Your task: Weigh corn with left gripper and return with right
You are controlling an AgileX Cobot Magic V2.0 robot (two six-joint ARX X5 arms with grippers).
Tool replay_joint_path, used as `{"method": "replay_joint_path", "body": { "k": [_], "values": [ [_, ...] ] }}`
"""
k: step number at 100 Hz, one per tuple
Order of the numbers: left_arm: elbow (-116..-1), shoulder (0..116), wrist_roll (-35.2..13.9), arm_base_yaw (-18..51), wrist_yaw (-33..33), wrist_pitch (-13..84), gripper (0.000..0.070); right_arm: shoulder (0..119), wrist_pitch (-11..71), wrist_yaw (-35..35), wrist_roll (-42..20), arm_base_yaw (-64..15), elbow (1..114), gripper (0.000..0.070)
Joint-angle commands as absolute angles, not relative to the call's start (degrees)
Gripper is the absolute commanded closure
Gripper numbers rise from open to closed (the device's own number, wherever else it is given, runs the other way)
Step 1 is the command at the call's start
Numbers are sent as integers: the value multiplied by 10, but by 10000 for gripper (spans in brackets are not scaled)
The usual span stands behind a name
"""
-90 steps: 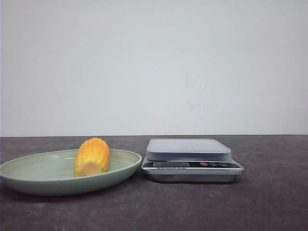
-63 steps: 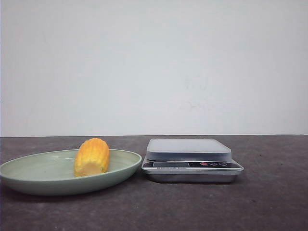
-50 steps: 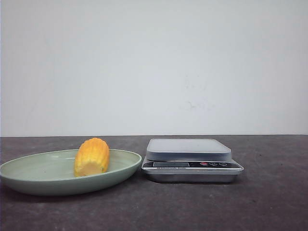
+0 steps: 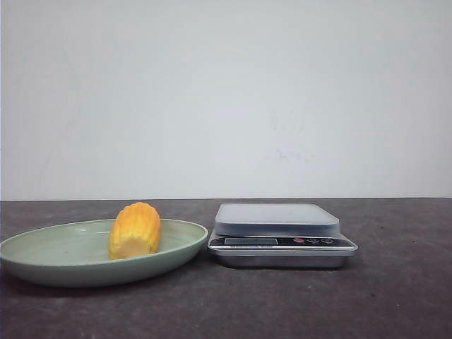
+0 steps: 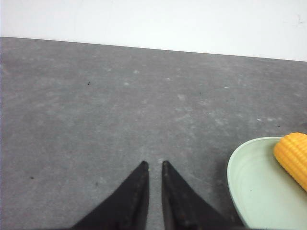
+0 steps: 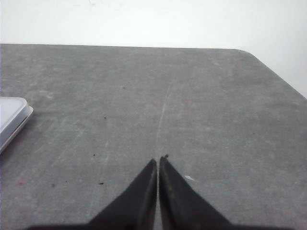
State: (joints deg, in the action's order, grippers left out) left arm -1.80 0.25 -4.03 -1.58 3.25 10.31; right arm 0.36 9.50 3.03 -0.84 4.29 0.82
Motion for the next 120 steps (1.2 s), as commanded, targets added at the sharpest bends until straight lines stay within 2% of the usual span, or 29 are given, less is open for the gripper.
{"method": "replay_joint_path", "body": {
  "k": [1, 99, 104, 111, 120],
  "values": [
    [-8, 2, -41, -16, 32, 106, 684, 2, 90, 30, -5, 44, 8, 700],
    [-8, 2, -45, -16, 33, 105, 684, 2, 90, 31, -13, 44, 8, 700],
    [-8, 2, -66, -16, 36, 105, 684, 2, 90, 33, -20, 44, 8, 700],
    [-9, 2, -147, -16, 50, 105, 684, 2, 90, 44, -54, 44, 8, 700],
    [-13, 2, -230, -16, 72, 105, 684, 2, 89, 93, -162, 44, 8, 700]
  ]
}}
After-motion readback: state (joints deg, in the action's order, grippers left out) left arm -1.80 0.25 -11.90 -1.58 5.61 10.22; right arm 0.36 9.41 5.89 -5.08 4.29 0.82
